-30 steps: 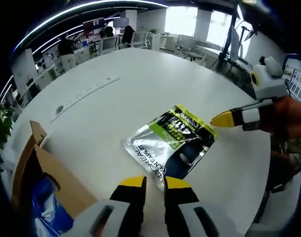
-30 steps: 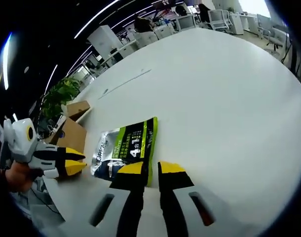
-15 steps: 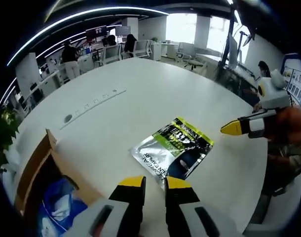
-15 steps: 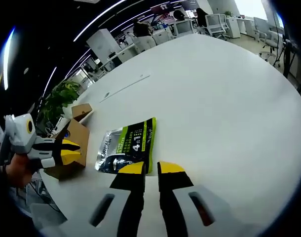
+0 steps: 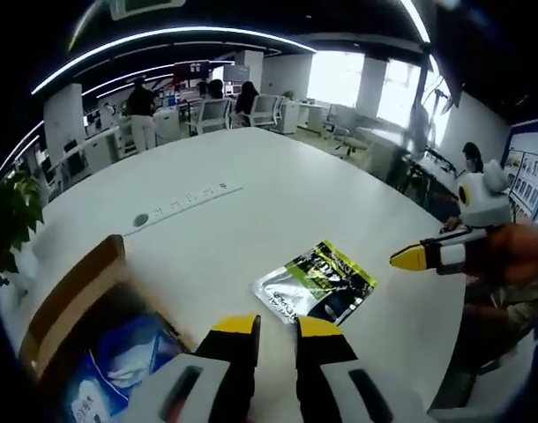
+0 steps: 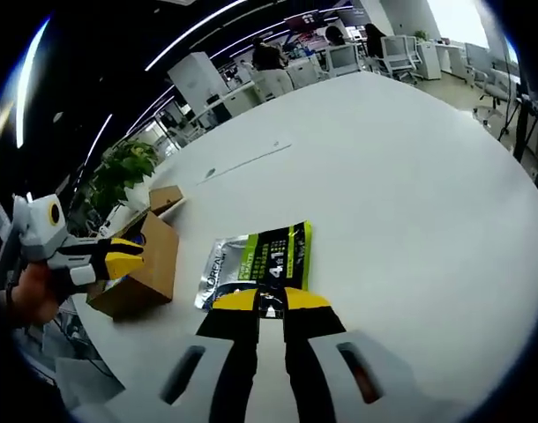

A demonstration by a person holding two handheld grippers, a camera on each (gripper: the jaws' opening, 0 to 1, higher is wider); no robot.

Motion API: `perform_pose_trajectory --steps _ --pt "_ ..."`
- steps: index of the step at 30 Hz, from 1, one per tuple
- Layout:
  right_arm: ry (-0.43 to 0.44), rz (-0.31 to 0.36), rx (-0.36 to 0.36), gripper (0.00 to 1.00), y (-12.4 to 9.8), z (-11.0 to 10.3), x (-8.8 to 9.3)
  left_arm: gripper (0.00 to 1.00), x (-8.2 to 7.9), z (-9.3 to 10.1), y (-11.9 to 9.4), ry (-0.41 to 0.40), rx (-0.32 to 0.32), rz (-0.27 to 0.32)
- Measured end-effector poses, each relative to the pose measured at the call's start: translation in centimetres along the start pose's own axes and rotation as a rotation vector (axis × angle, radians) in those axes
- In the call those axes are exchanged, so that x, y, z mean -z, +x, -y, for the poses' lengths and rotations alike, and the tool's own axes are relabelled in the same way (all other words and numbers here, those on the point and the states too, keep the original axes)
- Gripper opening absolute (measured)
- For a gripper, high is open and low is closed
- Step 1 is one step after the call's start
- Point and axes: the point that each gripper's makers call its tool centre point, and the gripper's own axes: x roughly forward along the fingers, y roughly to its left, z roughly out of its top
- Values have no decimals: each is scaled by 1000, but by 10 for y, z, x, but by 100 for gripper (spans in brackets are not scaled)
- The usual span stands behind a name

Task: Operate the shoe box by opening the lid, removing the specified soft item, and placing it in the target area until the item is outside and the box remains undamaged.

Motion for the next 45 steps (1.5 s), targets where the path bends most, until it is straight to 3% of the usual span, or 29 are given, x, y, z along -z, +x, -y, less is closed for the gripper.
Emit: perform_pose_trajectory --steps 13,22,29,36,45 --pt "-91 -17 -87 8 33 -70 -16 16 10 -59 -49 -104 -80 71" --pt "-154 -52 -167 8 62 -132 -12 16 35 -103 -87 -171 -156 93" --pt "-190 -72 -203 8 77 -161 -10 16 55 -131 -109 -217 -204 97" --pt "-217 -93 -227 8 84 -181 -1 15 69 -143 -120 -245 -225 95" --pt "-260 -126 -257 8 95 -201 4 15 75 -152 -127 -259 -230 100"
